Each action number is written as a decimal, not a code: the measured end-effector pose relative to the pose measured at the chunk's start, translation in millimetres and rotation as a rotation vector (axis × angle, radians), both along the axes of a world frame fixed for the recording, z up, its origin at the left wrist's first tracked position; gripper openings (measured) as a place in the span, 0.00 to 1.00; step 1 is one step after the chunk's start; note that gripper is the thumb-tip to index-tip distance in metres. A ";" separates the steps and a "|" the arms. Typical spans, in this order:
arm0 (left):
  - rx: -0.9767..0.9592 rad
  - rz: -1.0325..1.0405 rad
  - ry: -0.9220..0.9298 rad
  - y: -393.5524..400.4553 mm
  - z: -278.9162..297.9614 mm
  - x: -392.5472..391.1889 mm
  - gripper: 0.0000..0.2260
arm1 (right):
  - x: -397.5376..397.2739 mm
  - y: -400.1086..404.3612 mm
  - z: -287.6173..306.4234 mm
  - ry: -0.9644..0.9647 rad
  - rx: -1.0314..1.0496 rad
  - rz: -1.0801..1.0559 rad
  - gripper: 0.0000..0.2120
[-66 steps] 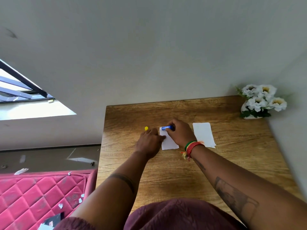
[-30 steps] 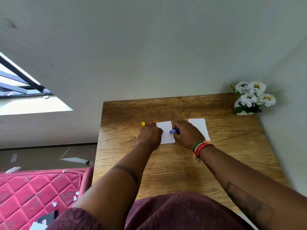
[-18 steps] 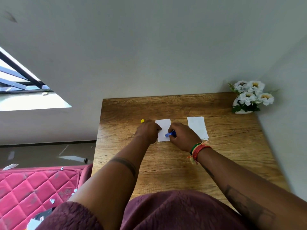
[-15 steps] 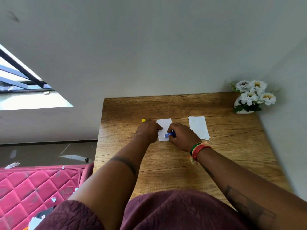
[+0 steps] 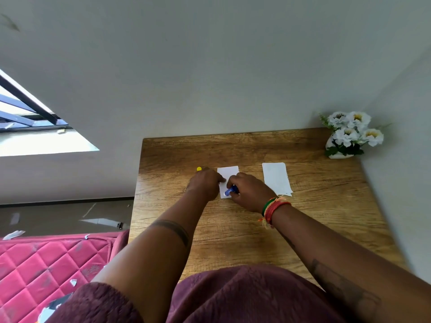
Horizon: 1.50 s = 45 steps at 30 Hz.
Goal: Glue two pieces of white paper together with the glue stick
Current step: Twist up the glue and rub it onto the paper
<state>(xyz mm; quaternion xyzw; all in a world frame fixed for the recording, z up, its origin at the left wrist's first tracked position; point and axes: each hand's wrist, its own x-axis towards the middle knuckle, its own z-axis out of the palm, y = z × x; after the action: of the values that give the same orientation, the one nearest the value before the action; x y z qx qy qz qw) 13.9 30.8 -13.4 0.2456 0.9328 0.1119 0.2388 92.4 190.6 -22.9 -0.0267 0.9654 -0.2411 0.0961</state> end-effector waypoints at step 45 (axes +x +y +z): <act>0.360 0.466 -0.064 -15.3 3.5 -13.3 0.11 | -38.2 5.4 10.8 0.053 -0.177 -0.188 0.08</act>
<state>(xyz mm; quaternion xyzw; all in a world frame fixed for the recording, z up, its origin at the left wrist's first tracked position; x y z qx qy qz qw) 0.6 15.5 -9.9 0.0596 0.9212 0.3351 0.1884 54.3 195.9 -12.1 0.0493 0.9408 -0.3323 0.0449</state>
